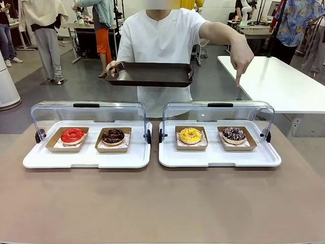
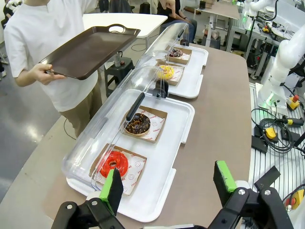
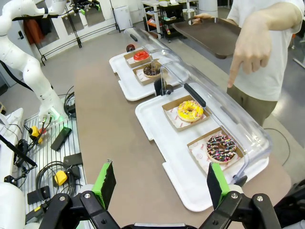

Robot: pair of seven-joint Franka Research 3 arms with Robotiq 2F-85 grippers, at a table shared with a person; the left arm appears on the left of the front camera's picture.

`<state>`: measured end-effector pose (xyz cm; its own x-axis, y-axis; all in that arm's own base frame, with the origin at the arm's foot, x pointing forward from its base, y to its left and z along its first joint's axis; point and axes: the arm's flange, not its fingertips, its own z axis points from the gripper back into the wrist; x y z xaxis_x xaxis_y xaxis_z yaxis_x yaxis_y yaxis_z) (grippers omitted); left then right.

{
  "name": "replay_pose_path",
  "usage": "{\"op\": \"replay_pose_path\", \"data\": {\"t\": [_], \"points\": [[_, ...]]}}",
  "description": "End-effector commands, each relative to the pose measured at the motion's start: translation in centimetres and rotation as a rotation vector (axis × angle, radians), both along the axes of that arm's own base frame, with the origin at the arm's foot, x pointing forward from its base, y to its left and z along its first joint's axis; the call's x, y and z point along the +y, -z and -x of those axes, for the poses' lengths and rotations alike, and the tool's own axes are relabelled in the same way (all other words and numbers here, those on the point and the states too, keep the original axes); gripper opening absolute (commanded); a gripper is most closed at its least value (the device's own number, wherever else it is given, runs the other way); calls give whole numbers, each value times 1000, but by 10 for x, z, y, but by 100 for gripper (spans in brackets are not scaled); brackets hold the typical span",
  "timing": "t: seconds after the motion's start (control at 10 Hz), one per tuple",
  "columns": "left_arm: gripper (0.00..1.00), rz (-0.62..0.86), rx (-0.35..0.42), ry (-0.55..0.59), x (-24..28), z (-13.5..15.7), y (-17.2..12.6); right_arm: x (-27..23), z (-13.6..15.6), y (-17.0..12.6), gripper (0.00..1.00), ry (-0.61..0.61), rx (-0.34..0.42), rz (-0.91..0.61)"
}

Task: Provide the desired donut to the person.
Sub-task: Pick up and lift the Paper togo box containing the Donut pointed at by the person.

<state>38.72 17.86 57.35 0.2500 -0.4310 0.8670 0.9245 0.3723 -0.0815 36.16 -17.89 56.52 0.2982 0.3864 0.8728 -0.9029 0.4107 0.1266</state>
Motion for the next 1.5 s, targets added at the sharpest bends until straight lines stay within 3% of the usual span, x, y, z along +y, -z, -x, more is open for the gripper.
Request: {"op": "replay_pose_path", "data": {"t": [0.0,0.3,0.5,0.8,1.0,1.2,1.4], "points": [[100,2,1,5,-1,0,-1,12,-9,-3,100,-23,37,50],[100,2,1,5,-1,0,-1,75,-30,-6,100,-137,133,268],[100,2,1,5,-1,0,-1,131,-37,-3,100,-265,147,494],[100,2,1,5,-1,0,-1,176,-49,41,100,-396,185,805],[100,2,1,5,-1,0,-1,184,-55,73,100,-426,184,894],[100,2,1,5,-1,0,-1,181,-58,96,100,-428,196,864],[100,2,1,5,-1,0,-1,175,-46,98,100,-455,180,792]]}}
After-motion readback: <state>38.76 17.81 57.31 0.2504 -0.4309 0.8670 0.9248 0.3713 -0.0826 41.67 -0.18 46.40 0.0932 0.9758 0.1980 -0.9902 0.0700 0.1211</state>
